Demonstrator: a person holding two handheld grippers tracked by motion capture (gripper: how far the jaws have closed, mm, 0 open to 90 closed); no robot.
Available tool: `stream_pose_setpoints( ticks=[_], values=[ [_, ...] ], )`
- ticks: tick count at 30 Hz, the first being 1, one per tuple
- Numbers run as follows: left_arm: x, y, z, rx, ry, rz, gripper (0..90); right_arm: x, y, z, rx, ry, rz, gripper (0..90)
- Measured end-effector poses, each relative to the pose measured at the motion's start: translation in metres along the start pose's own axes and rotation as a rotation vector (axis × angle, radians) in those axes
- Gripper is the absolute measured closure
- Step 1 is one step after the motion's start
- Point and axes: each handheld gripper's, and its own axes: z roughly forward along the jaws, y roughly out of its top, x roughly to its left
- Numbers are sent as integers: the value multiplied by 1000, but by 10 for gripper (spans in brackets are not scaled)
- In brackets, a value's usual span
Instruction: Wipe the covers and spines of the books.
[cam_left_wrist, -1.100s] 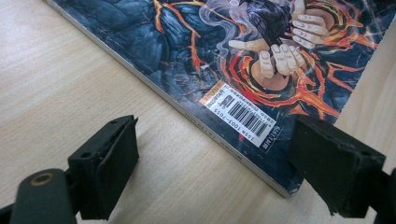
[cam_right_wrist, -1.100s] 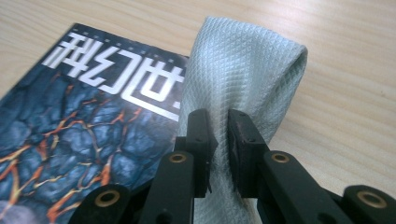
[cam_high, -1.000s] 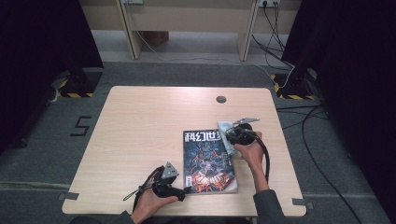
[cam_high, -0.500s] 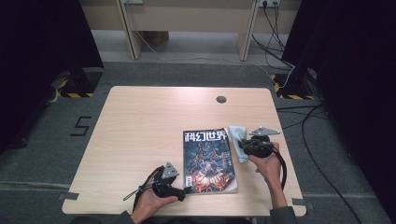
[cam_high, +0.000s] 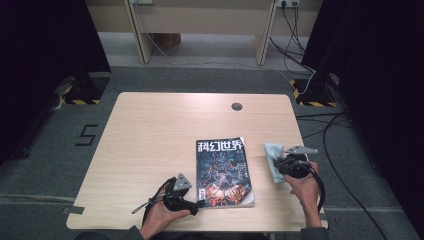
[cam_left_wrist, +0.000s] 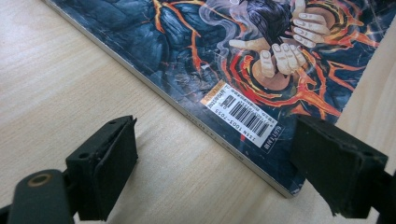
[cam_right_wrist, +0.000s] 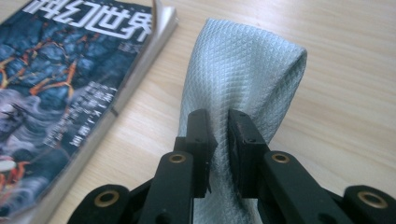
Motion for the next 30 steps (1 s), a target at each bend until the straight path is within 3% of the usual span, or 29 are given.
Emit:
stream_pose_setpoints(
  ticks=[10, 15, 22, 28, 29, 30],
  values=[
    [13, 0, -4, 14, 17, -20, 141, -12, -15, -7, 48, -30, 12, 795],
    [19, 0, -6, 23, 29, -26, 142, -18, -24, -1, 95, -50, 16, 795],
    [28, 1, -8, 29, 44, -38, 141, -20, -28, 4, 121, -49, 28, 786],
    [31, 1, -9, 33, 46, -41, 140, -20, -30, 8, 148, -57, 25, 721],
    [31, 1, -9, 33, 45, -40, 140, -19, -29, 8, 152, -69, 40, 619],
    [31, 1, -9, 33, 42, -39, 140, -19, -29, 8, 152, -69, 40, 619]
  ],
)
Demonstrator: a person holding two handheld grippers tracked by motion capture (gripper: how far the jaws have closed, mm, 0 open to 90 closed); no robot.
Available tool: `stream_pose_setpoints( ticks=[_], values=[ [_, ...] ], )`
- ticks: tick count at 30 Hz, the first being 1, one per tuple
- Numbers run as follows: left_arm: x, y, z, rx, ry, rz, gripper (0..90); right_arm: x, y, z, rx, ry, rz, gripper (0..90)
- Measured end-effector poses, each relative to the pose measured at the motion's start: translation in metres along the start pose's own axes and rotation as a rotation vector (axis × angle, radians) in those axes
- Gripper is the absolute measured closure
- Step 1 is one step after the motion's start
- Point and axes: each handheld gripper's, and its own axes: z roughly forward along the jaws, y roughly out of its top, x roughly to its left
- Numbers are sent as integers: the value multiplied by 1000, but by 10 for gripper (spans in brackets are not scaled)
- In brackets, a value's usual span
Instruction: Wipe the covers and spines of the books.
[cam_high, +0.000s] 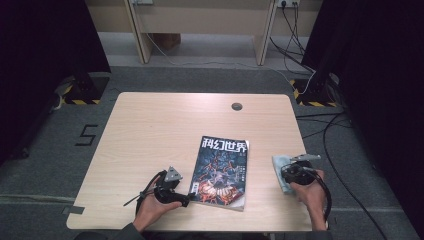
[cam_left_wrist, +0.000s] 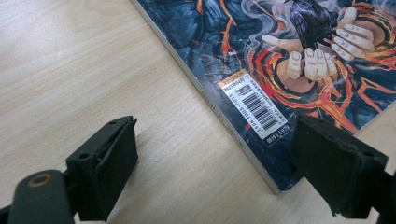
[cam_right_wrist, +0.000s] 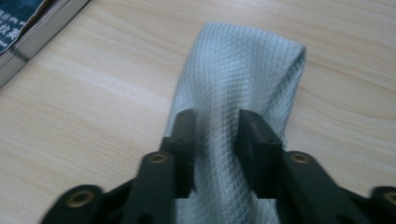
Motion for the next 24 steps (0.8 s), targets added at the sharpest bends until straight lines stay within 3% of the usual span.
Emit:
stream_pose_setpoints(
  ticks=[2, 3, 4, 6, 8, 12, 14, 15, 16, 17, 20, 22, 24],
  values=[
    [0, 0, 0, 0, -2, 4, 138, 3, 4, -3, -32, -33, 21, 531],
    [0, 0, 0, 1, -2, 6, 137, 5, 7, -5, -63, -22, 20, 516],
    [0, 0, 1, 1, -2, 6, 133, 13, 13, -8, -113, 17, 10, 489],
    [1, 0, 1, 2, -3, 5, 132, 20, 16, -10, -120, 26, -5, 476],
    [1, 0, 1, 2, -3, 6, 131, 41, 26, -8, -138, 89, -56, 448],
    [1, 1, 1, 1, -6, 8, 127, 71, 33, 4, -111, 163, -115, 426],
    [1, 1, 1, 1, -6, 8, 126, 78, 34, 8, -102, 178, -123, 426],
    [2, 1, 1, 2, -6, 9, 122, 90, 36, 16, -69, 203, -135, 424],
    [2, 1, 1, 2, -6, 9, 120, 90, 36, 16, -69, 203, -135, 424],
    [2, 1, 2, 3, -7, 15, 118, 99, 37, 24, -48, 206, -155, 421],
    [6, 2, 2, 3, 9, 5, 114, 109, 37, 31, -23, 225, -178, 420],
    [16, 4, 0, -7, 66, -2, 116, 115, 36, 33, -13, 235, -185, 412],
    [20, 4, -1, -5, 82, -3, 117, 116, 35, 32, -9, 237, -191, 411]
  ],
)
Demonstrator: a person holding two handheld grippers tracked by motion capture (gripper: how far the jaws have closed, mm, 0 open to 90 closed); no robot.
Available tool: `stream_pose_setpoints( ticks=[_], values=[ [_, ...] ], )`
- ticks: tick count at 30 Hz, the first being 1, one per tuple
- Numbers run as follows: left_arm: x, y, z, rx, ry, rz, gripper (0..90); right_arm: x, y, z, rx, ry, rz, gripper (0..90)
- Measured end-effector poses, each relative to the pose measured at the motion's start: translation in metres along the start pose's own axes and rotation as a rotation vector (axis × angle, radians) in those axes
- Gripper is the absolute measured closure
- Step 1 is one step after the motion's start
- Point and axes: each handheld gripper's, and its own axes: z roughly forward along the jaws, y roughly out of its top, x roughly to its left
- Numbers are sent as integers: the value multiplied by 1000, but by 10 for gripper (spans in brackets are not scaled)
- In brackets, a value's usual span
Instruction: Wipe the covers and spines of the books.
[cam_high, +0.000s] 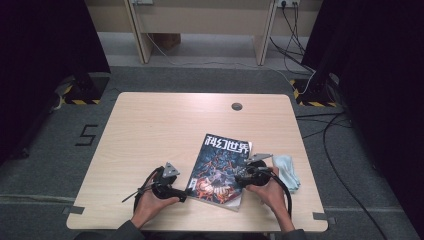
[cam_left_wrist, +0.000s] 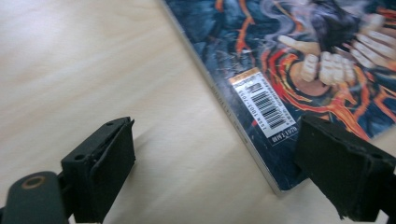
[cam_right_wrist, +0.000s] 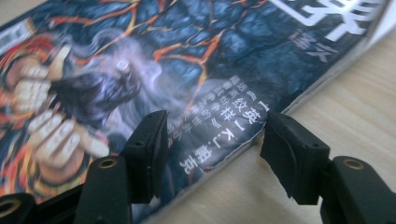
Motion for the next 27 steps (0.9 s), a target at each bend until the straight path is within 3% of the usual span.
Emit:
stream_pose_setpoints(
  ticks=[4, 8, 9, 10, 11, 12, 13, 17, 19, 22, 27],
  values=[
    [23, 1, -1, -1, 57, -41, 117, 8, 0, -2, 7, 12, -9, 408],
    [30, 2, -4, 5, 62, -55, 155, 3, 2, -4, -19, -22, 2, 399],
    [29, 2, -6, 1, 52, -58, 180, -5, 5, -5, -41, -51, 19, 394],
    [29, 2, -6, 1, 52, -58, 225, -5, 5, -5, -41, -51, 19, 394],
    [27, 1, -10, -14, 26, -77, 237, -12, 8, -7, -59, -69, 36, 391],
    [27, 1, -10, -14, 26, -77, 211, -12, 8, -7, -59, -69, 36, 391],
    [23, -3, -17, -38, -4, -112, 206, -20, 13, -8, -79, -80, 37, 385],
    [12, -11, -24, -46, -31, -109, 229, -30, 22, -4, -78, -109, 47, 381],
    [-2, -18, -25, -26, -103, -135, 237, -43, 32, 3, -60, -137, 61, 381],
    [-9, -21, -23, -6, -121, -117, 227, -50, 40, 6, -65, -152, 74, 381],
    [-14, -18, -18, -5, -140, -127, 219, -61, 64, 26, -14, -143, 90, 369]
  ],
)
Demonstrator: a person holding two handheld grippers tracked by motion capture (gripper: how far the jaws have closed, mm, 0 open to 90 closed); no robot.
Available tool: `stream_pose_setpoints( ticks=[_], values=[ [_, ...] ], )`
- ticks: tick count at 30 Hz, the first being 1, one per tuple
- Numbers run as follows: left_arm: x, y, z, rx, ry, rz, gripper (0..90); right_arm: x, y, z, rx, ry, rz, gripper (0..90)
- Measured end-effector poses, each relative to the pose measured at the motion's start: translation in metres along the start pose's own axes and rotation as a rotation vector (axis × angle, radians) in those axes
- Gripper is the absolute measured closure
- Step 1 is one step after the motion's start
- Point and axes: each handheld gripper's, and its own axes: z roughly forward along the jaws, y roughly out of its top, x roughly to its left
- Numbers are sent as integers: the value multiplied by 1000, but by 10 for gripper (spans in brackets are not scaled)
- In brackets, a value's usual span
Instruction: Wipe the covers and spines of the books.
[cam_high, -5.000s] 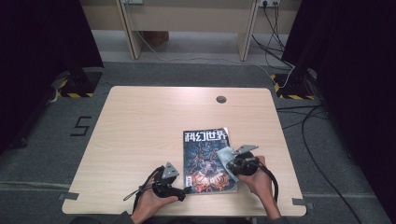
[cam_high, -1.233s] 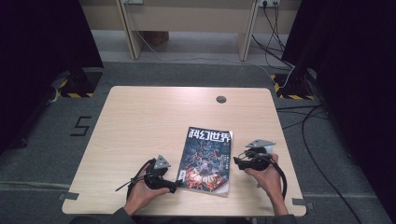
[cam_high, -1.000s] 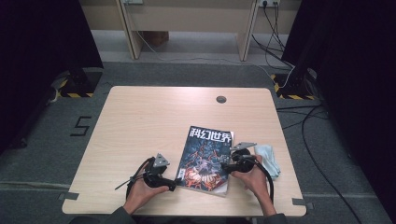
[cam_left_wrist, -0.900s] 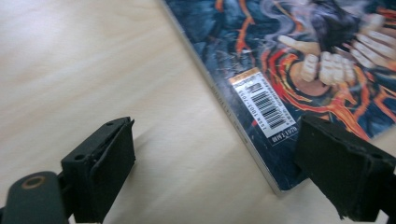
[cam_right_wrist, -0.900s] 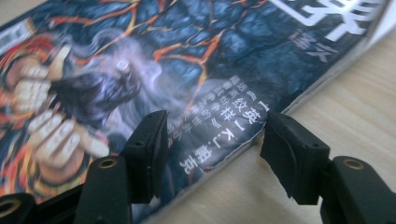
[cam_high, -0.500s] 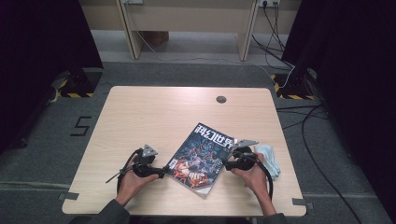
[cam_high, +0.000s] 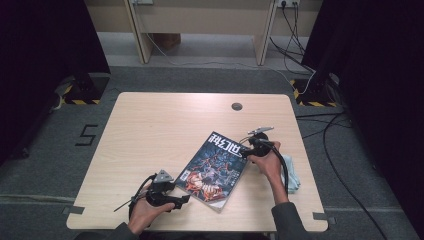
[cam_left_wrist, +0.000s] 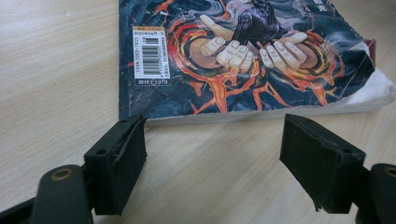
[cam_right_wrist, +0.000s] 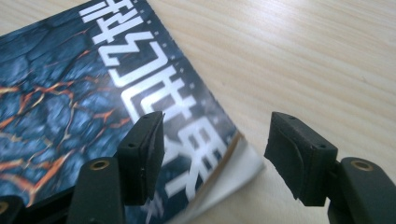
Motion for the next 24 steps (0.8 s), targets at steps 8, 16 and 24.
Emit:
stream_pose_setpoints(
  ticks=[8, 16, 24],
  values=[
    [3, 5, 5, -16, 4, -14, 193, -3, 1, 13, 64, 77, -16, 363],
    [20, 19, 16, -51, 74, -50, 171, 5, -22, -7, 61, 54, -63, 362],
    [26, 38, 34, -41, 159, 6, 148, 12, -50, -28, 61, 71, -62, 354]
  ],
)
